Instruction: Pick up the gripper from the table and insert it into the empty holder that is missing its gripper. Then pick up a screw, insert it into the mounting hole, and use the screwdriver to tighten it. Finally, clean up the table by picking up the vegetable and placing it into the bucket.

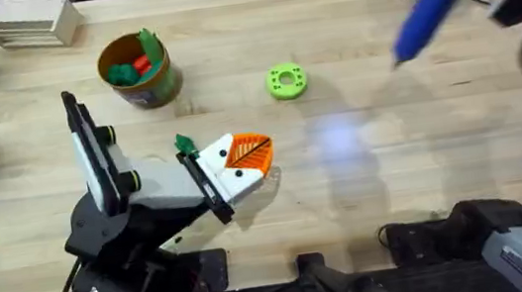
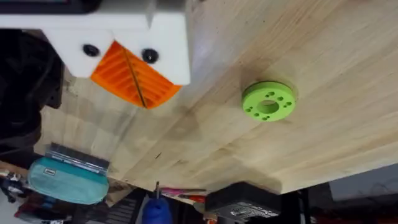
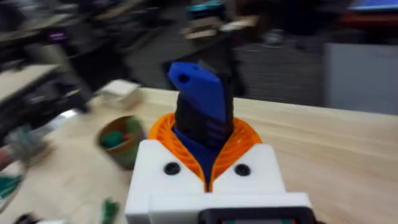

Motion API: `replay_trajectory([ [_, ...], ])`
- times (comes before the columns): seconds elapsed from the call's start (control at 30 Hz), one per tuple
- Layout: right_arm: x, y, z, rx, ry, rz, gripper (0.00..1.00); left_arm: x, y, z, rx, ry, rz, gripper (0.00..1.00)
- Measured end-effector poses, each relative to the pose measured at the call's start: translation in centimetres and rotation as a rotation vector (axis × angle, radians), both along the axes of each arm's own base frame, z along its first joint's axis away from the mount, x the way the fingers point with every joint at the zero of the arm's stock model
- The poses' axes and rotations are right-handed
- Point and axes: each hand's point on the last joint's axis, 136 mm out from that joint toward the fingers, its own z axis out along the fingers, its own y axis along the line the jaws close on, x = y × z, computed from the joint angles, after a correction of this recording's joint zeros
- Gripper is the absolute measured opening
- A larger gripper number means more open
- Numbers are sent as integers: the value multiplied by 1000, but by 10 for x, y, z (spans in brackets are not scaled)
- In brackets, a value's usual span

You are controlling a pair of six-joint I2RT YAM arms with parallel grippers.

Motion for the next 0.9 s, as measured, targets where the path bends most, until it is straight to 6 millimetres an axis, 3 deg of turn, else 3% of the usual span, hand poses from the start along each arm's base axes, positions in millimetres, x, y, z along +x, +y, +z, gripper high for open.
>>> replay_trajectory([
  [0.17,-21,88,15,75,-99,324,28,1,0,0,0,0,4,11],
  [0.2,-39,130,35,105,-176,476,28,1,0,0,0,0,4,11],
  [0.37,-66,187,57,160,-284,671,28,1,0,0,0,0,4,11],
  [0.57,-88,235,70,224,-394,828,28,1,0,0,0,0,4,11],
  [0.63,-93,258,56,230,-361,886,28,1,0,0,0,0,4,11],
  [0.77,-93,273,39,221,-307,918,28,1,0,0,0,0,4,11],
  [0.9,-94,276,36,219,-296,924,28,1,0,0,0,0,4,11],
])
